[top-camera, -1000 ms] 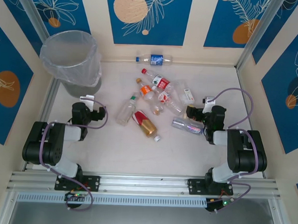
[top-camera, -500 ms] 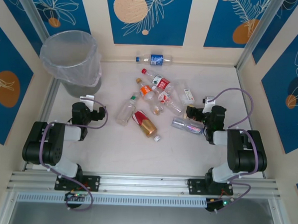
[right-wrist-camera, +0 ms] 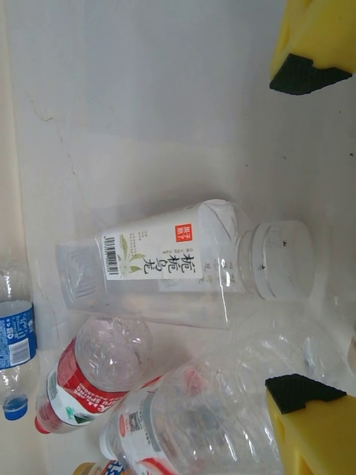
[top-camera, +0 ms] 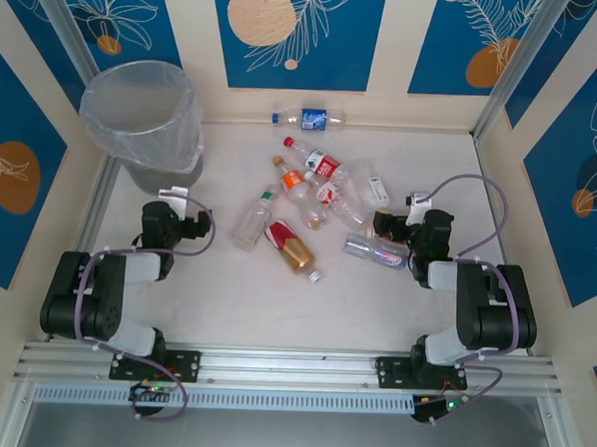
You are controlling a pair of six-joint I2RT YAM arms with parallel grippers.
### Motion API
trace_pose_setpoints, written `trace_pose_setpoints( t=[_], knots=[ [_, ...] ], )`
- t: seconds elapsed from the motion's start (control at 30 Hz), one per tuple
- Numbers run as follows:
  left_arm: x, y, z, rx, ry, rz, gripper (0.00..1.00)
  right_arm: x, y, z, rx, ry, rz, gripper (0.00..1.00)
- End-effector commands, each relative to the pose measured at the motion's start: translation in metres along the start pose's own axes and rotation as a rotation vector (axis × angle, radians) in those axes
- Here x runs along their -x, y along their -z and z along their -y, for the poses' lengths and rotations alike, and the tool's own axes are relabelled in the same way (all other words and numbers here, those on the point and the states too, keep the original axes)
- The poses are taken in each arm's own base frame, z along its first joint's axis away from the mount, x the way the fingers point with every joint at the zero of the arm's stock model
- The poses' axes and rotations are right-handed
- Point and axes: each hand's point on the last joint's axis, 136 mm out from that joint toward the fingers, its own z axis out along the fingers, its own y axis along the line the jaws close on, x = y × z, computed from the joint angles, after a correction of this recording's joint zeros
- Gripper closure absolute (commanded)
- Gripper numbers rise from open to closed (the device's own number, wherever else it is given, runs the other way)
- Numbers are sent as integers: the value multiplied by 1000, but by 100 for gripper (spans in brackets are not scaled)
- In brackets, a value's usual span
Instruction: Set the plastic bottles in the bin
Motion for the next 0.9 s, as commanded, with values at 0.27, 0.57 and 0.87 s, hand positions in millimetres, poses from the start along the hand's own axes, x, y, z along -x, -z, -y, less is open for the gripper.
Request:
trace_pose_setpoints(
  t=[0.27,0.57,0.87],
  knots=[
    [59,59,-2,171,116,-13,1,64,44,-17,-55,-146,0,1],
    [48,76,42,95,277,-232,1,75,72,-21,-124,-396,-163,1],
    [20,83,103,-130,163,-624,1,69,82,-27,-119,-469,-212,1]
  ],
)
